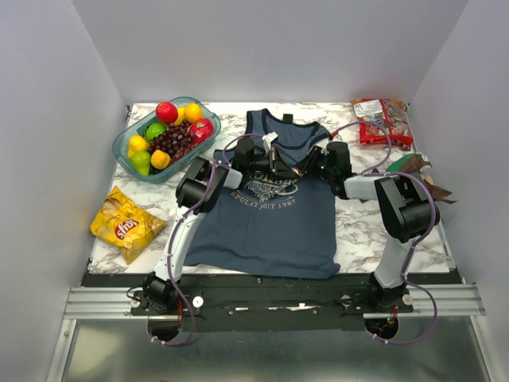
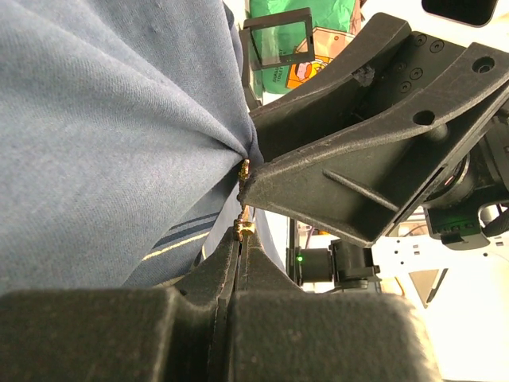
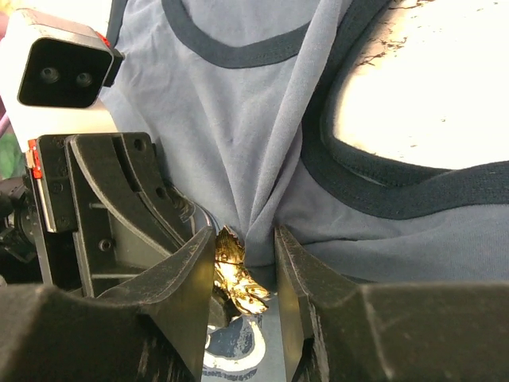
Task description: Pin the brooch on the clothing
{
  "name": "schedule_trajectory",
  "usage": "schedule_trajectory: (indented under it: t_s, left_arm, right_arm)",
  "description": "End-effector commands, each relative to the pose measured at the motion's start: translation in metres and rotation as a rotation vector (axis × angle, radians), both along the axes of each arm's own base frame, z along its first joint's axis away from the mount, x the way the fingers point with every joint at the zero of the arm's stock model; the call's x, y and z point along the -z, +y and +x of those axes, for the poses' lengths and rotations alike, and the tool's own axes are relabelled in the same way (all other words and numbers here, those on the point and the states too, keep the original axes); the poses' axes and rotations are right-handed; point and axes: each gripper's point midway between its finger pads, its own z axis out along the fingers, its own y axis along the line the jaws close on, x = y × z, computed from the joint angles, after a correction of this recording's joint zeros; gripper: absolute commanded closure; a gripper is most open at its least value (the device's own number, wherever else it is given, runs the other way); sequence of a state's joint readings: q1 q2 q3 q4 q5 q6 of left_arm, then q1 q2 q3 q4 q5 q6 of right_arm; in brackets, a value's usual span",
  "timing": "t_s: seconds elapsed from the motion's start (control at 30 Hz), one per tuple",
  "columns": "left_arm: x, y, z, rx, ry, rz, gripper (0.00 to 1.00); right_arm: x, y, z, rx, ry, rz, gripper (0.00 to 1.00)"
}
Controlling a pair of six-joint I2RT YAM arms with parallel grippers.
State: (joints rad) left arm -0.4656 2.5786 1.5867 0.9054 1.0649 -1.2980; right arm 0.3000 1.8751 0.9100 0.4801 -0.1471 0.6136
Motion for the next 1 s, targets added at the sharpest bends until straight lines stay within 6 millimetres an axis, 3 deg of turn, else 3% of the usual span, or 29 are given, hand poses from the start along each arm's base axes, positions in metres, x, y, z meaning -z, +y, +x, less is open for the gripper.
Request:
schedule_trajectory:
  t_s: [0.0,0.8,0.97]
  left_arm:
    - [-0.039,-0.009,-0.011,0.049,-0.098,-0.058,1.00]
    - [-0.041,-0.015,0.006,-0.011,-0.058,-0.044,1.00]
    - [-0.034,-0.014,0.008,-0.014,-0.035,-0.025,1.00]
  right_arm:
    - [-0.009,-0.006,0.006,0.050,-0.053,-0.022,0.57]
    - [-0.011,-0.009,0.001,0.082,-0.069,-0.029,0.64]
    - [-0.010,-0.009,0.002,0.086,-0.067,-0.028,0.62]
